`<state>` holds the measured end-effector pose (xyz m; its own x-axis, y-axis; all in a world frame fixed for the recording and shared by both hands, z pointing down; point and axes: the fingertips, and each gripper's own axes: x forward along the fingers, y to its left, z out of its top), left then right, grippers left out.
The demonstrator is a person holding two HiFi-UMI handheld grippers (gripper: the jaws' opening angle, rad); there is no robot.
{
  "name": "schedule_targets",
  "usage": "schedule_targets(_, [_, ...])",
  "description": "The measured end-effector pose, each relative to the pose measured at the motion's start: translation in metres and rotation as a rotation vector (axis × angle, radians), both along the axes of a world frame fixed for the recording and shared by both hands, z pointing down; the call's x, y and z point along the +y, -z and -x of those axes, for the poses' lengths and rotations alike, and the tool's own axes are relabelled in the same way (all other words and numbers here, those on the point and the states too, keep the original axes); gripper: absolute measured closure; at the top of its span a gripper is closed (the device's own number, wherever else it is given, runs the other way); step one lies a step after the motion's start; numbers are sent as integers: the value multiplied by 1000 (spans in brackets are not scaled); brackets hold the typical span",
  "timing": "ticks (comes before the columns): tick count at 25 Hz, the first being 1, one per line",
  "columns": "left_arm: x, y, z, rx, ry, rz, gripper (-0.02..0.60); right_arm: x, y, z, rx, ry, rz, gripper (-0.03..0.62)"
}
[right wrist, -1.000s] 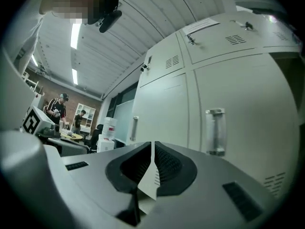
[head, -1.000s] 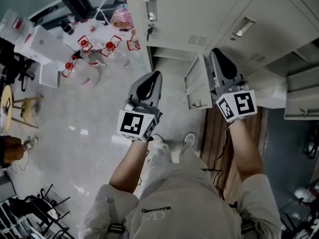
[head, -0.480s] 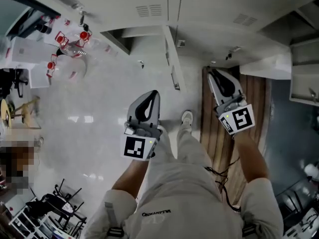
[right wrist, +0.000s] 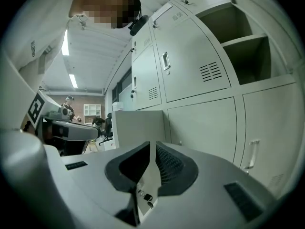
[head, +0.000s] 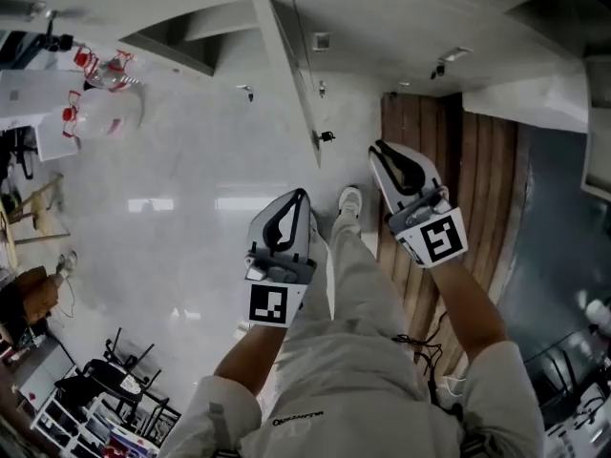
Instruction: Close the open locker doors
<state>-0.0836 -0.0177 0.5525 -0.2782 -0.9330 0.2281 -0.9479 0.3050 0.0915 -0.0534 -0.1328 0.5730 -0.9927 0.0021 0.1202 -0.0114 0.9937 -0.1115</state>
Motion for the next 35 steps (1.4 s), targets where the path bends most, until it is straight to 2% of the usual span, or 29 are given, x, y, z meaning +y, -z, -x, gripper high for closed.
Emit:
schedule_targets(2, [1, -8, -3, 5, -14, -1, 580, 4, -4, 1, -15, -25, 22, 545])
schedule_targets(8, [-5, -43, -9, -5, -48, -26, 580, 16, -32, 0, -31, -7, 2, 554])
schedule_targets(11, [2, -66, -9, -3, -22, -16, 580, 31, -49, 4, -30, 30, -7, 545])
schedule_targets(16, [1, -102, -10, 20, 50, -15, 580, 37, -91, 6, -2, 87, 43, 534])
schedule_targets(20, [-10, -116, -14, 10, 68, -26, 580, 32, -111, 12, 9, 160, 59, 520])
schedule_targets(27, [-26, -122, -25, -6, 41, -49, 580, 40, -125, 33, -6, 333, 37, 506])
schedule_targets(35, [-23, -122, -23, -1, 46, -56, 580, 59, -128, 49, -22, 479, -5, 440])
